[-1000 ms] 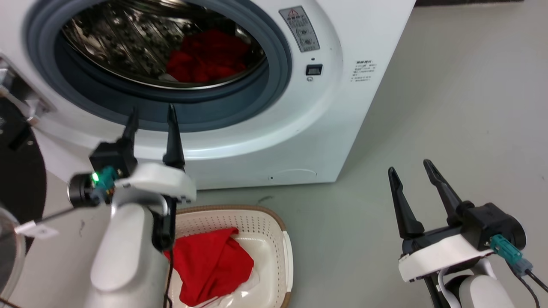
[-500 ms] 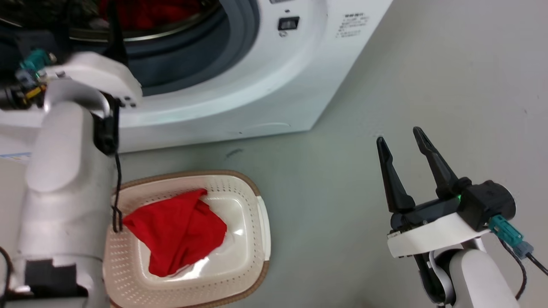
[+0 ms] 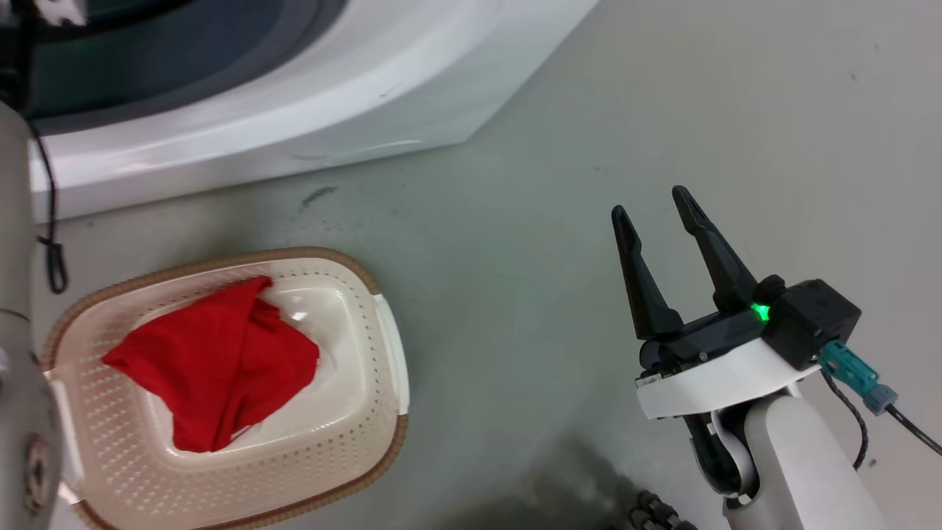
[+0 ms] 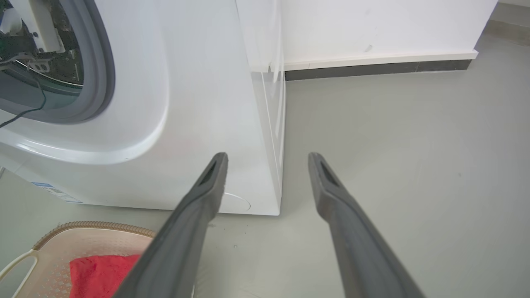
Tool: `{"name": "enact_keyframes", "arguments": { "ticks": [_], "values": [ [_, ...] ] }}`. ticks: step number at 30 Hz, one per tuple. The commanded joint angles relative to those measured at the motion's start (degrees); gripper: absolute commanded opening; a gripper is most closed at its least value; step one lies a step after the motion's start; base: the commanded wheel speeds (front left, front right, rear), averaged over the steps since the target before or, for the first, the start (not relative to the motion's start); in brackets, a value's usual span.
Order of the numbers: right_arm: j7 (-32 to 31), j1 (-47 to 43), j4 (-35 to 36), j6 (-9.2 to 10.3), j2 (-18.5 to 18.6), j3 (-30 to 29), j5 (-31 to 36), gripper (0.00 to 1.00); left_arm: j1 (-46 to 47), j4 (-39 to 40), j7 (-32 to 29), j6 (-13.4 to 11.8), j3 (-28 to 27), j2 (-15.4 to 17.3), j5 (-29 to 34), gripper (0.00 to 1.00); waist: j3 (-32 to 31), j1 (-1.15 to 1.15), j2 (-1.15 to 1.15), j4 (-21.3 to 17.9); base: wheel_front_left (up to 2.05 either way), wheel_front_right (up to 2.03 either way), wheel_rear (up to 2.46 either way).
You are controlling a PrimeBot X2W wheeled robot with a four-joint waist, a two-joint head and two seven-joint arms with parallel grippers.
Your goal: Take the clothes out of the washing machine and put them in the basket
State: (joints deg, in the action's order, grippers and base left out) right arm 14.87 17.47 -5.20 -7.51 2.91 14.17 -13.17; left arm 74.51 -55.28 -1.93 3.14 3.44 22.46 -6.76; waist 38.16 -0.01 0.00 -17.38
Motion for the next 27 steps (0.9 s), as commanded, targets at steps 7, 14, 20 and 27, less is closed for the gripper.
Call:
{"name": "enact_keyframes", "arguments": {
  "ticks": [7,14,20,27],
  "values": [
    [0.3,1.9,0.3,0.03,-0.1,1.5,-2.6,1.00,8.3,-4.3,-10.9,0.9,2.2,3.6,1.7,1.00,5.4,0.01,0.00,-4.7,0.00,0.00,0.00],
    [0.3,2.3,1.5,0.03,-0.1,3.1,-4.4,1.00,15.1,-6.9,-24.1,1.6,4.3,6.6,3.0,1.00,8.6,0.01,0.00,-7.3,0.00,0.00,0.00],
    [0.3,2.3,1.9,0.04,-0.1,4.2,-5.5,1.00,17.7,-7.9,-33.1,0.9,4.8,7.9,3.1,1.00,9.7,0.01,0.00,-8.7,0.00,0.00,0.00],
    [0.3,2.2,1.7,0.04,-0.1,5.2,-6.6,1.00,15.5,-6.3,-37.9,-0.7,4.7,9.2,2.5,0.00,9.3,0.01,0.00,-9.9,0.00,0.00,0.00]
  ]
}}
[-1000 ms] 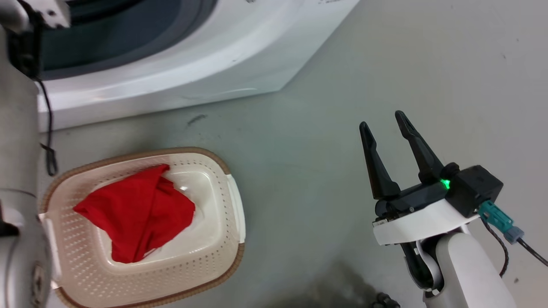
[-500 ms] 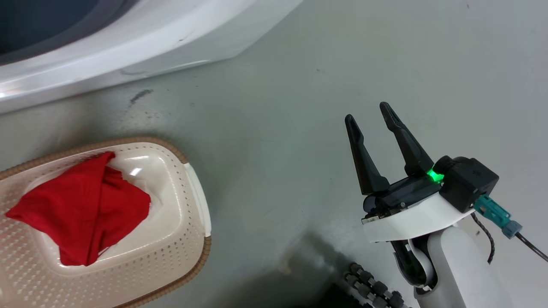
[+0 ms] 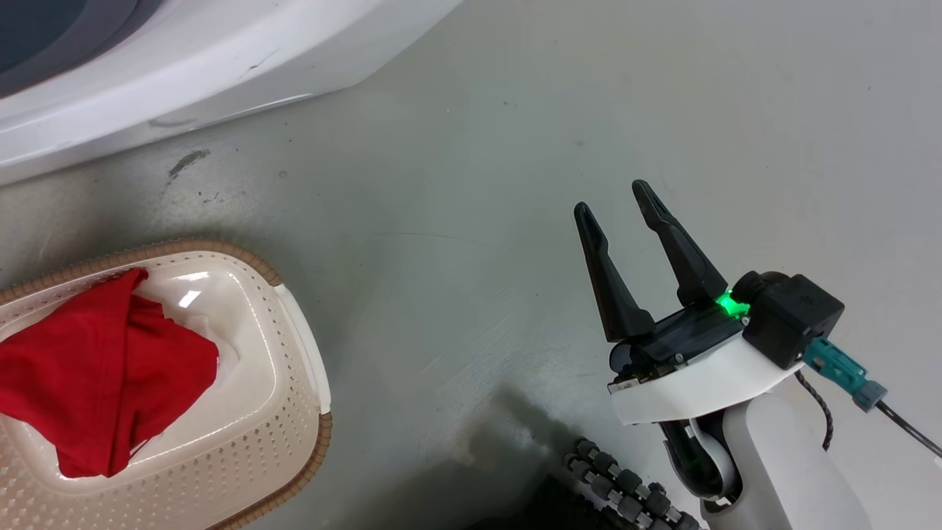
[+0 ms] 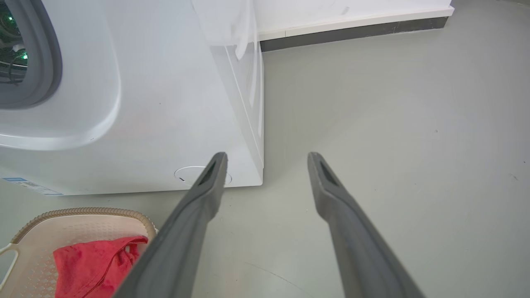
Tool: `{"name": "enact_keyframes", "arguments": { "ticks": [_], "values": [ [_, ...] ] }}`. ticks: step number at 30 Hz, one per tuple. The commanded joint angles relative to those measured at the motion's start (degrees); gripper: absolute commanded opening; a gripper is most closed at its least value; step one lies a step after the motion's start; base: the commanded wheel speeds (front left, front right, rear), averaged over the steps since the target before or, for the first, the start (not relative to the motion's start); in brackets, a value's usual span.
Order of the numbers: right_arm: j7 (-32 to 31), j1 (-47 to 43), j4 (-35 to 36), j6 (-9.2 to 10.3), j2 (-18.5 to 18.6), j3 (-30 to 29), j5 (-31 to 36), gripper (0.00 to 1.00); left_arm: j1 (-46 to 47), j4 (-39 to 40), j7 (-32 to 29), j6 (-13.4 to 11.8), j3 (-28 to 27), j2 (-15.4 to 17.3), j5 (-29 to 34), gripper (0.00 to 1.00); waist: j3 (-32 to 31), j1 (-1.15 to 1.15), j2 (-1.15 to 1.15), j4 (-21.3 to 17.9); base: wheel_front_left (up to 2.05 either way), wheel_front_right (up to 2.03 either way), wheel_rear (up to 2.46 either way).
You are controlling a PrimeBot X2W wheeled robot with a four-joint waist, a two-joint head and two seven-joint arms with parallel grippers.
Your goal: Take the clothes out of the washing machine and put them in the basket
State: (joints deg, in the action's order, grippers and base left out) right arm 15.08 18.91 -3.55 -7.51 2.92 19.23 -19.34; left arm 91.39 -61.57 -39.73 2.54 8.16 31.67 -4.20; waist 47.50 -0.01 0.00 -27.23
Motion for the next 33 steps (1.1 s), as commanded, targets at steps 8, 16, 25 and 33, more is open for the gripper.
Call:
{"name": "enact_keyframes", "arguments": {
  "ticks": [8,16,25,33],
  "values": [
    [0.1,1.0,-0.3,0.04,-0.1,-0.2,-0.3,1.00,-5.1,7.4,8.4,-2.7,0.0,1.7,0.0,0.00,-1.7,0.01,0.00,0.2,0.00,0.00,0.00],
    [0.1,0.8,-1.4,0.04,-0.1,-1.6,1.3,1.00,-12.8,11.8,28.1,-4.3,-0.7,0.7,-1.5,0.00,-7.2,0.01,0.00,2.0,0.00,0.00,0.00],
    [0.1,-2.3,-5.3,0.04,0.0,-3.6,4.0,1.00,-27.4,4.6,50.7,-3.3,-2.2,-4.8,-6.2,0.00,-20.2,0.01,0.00,4.9,0.00,0.00,0.00],
    [0.1,-5.1,-7.8,0.04,0.0,-5.3,6.0,1.00,-33.7,0.4,54.5,-2.0,-2.9,-8.6,-8.5,0.00,-27.6,0.01,0.00,7.4,0.00,0.00,0.00]
  ]
}}
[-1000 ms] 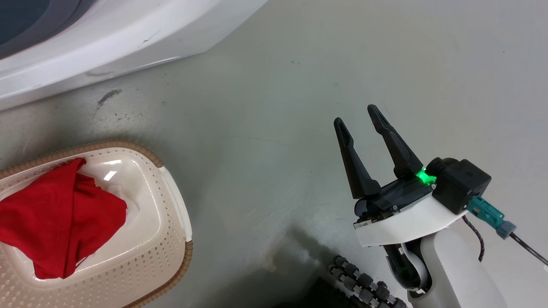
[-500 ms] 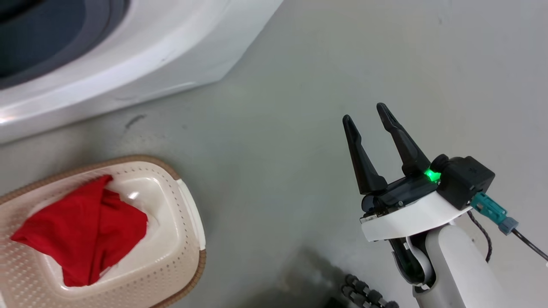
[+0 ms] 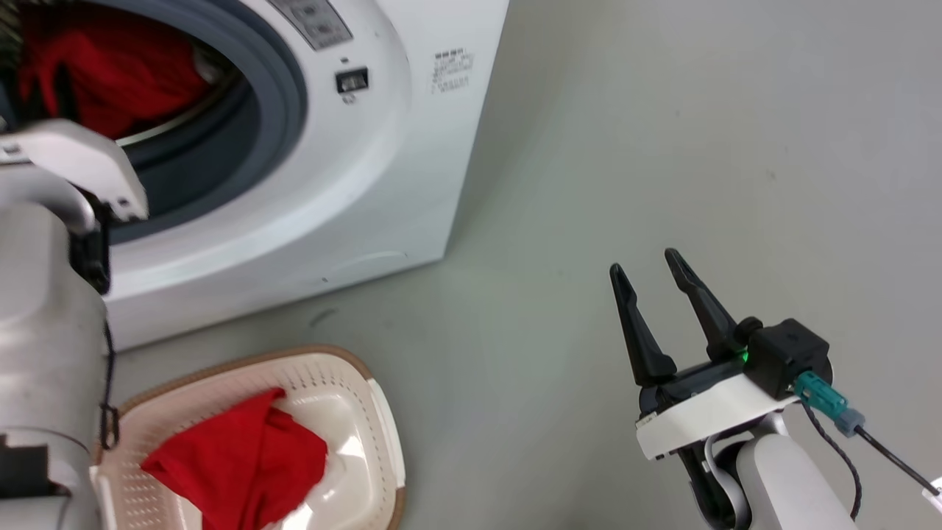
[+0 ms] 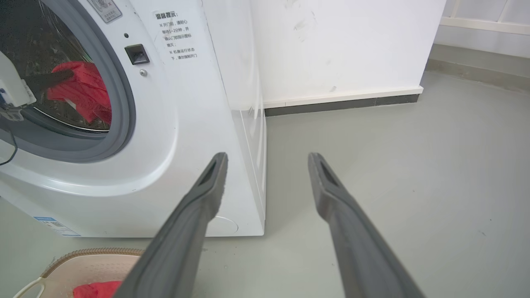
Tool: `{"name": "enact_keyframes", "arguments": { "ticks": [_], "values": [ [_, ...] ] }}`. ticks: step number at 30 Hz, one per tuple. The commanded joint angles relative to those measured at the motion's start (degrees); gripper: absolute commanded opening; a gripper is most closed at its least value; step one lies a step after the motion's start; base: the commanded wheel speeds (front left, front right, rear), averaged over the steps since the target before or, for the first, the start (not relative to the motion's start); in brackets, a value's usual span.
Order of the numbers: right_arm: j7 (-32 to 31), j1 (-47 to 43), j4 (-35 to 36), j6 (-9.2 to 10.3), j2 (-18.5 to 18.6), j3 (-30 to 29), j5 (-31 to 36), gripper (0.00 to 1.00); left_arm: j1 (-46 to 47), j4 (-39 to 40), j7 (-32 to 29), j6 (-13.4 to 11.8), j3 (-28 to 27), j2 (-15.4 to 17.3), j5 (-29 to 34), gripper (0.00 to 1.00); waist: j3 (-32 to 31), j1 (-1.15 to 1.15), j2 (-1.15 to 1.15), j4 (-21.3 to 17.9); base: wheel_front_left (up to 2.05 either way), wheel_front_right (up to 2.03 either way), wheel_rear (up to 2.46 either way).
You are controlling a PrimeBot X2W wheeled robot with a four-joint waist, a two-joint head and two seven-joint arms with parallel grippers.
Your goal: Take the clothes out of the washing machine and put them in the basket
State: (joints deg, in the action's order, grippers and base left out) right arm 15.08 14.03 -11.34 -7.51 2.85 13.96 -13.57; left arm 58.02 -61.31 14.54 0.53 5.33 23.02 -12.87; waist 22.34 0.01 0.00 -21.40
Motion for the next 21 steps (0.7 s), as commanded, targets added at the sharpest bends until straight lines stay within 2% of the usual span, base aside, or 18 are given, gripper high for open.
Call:
{"name": "enact_keyframes", "arguments": {
  "ticks": [1,4,9,17,21],
  "values": [
    [0.0,-0.6,-0.3,0.03,0.0,-0.2,0.4,1.00,-1.2,-0.2,0.4,0.1,-0.1,-0.4,-0.2,0.00,-3.4,-0.01,0.00,1.8,0.00,0.00,0.00],
    [-0.4,-1.9,-0.8,0.03,0.0,-0.6,0.9,1.00,-3.9,0.2,0.7,0.5,-0.6,-1.5,-1.0,0.00,-6.4,-0.01,0.00,2.6,0.00,0.00,0.00],
    [-1.5,-4.0,-0.2,0.03,0.0,-2.0,1.6,1.00,-9.5,6.0,0.8,1.1,-2.0,-3.1,-1.6,0.00,-11.0,-0.01,0.00,4.4,0.00,0.00,0.00],
    [-3.8,-7.6,1.7,0.04,0.0,-3.2,2.7,1.00,-19.9,18.5,0.7,1.3,-5.3,-5.6,-1.7,0.00,-17.1,-0.01,0.00,6.7,0.00,0.00,0.00],
    [-4.9,-9.3,3.1,0.04,0.0,-3.8,3.2,1.00,-25.8,27.0,0.7,1.0,-6.4,-7.9,-1.1,0.00,-18.9,-0.01,0.00,8.0,0.00,0.00,0.00]
  ]
}}
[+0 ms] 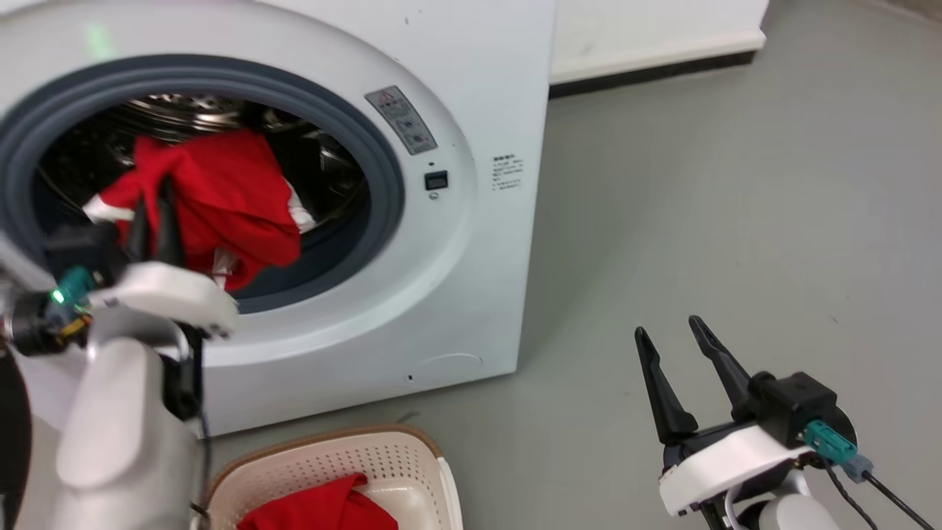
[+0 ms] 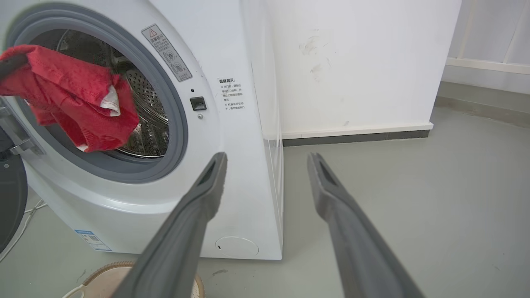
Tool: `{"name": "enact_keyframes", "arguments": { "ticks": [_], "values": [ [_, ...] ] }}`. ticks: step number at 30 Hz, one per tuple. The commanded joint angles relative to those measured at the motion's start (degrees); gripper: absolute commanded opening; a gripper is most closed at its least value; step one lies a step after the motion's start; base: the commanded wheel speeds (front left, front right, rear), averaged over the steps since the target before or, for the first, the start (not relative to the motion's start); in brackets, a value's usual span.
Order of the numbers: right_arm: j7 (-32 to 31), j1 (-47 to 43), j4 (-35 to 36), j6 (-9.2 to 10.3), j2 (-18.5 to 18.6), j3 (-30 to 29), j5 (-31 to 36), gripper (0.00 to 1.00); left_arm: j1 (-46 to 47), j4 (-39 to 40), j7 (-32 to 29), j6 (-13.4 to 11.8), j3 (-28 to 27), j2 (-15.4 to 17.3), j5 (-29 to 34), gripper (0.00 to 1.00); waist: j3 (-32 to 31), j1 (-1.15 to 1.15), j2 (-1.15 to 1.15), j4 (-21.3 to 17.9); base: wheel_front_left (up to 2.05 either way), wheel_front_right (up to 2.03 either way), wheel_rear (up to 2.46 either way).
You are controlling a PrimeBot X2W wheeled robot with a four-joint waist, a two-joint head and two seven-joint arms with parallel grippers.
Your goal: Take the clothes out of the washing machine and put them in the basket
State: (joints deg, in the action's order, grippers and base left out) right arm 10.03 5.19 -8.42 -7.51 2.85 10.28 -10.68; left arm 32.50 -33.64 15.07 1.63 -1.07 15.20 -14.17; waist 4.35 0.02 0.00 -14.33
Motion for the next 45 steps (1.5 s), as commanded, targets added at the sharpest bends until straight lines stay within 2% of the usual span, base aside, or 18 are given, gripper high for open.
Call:
{"name": "enact_keyframes", "arguments": {
  "ticks": [1,11,16,21,26,35,45],
  "values": [
    [-0.2,-0.9,0.6,0.03,0.0,-0.2,0.3,1.00,-1.9,1.6,0.1,-0.2,-0.3,-0.6,0.3,0.00,-1.4,-0.02,0.00,1.3,0.00,0.00,0.00],
    [-2.8,-4.0,3.9,0.03,0.0,-0.8,1.4,1.00,-21.3,22.4,-0.1,-1.9,0.3,-6.3,0.7,0.00,-1.9,-0.02,0.00,4.4,0.00,0.00,0.00],
    [-3.2,-3.6,5.7,0.03,0.0,-0.8,1.3,1.00,-32.5,25.5,-3.1,-2.5,4.1,-9.6,-0.4,0.00,1.6,-0.02,0.00,6.2,0.00,0.00,0.00],
    [-2.8,-1.5,6.4,0.03,0.0,-0.7,1.6,1.00,-34.7,18.8,-2.8,-2.5,6.0,-10.9,-1.9,0.00,6.4,-0.02,0.00,7.2,0.00,0.00,0.00],
    [-2.4,0.9,6.7,0.04,0.0,-0.3,1.6,1.00,-31.0,9.4,-1.8,-1.6,7.4,-11.6,-3.8,0.00,12.4,-0.02,0.00,7.5,0.00,0.00,0.00],
    [-1.3,6.6,7.0,0.04,0.0,0.5,2.1,1.00,-16.4,-12.9,-0.6,0.1,7.1,-11.4,-5.2,0.00,24.4,-0.02,0.00,6.8,0.00,0.00,0.00],
    [-0.3,11.3,6.7,0.03,0.0,1.5,2.4,1.00,-3.5,-30.8,0.1,-0.7,4.4,-8.8,-6.8,0.00,35.2,-0.02,0.00,5.1,0.00,0.00,0.00]
  ]
}}
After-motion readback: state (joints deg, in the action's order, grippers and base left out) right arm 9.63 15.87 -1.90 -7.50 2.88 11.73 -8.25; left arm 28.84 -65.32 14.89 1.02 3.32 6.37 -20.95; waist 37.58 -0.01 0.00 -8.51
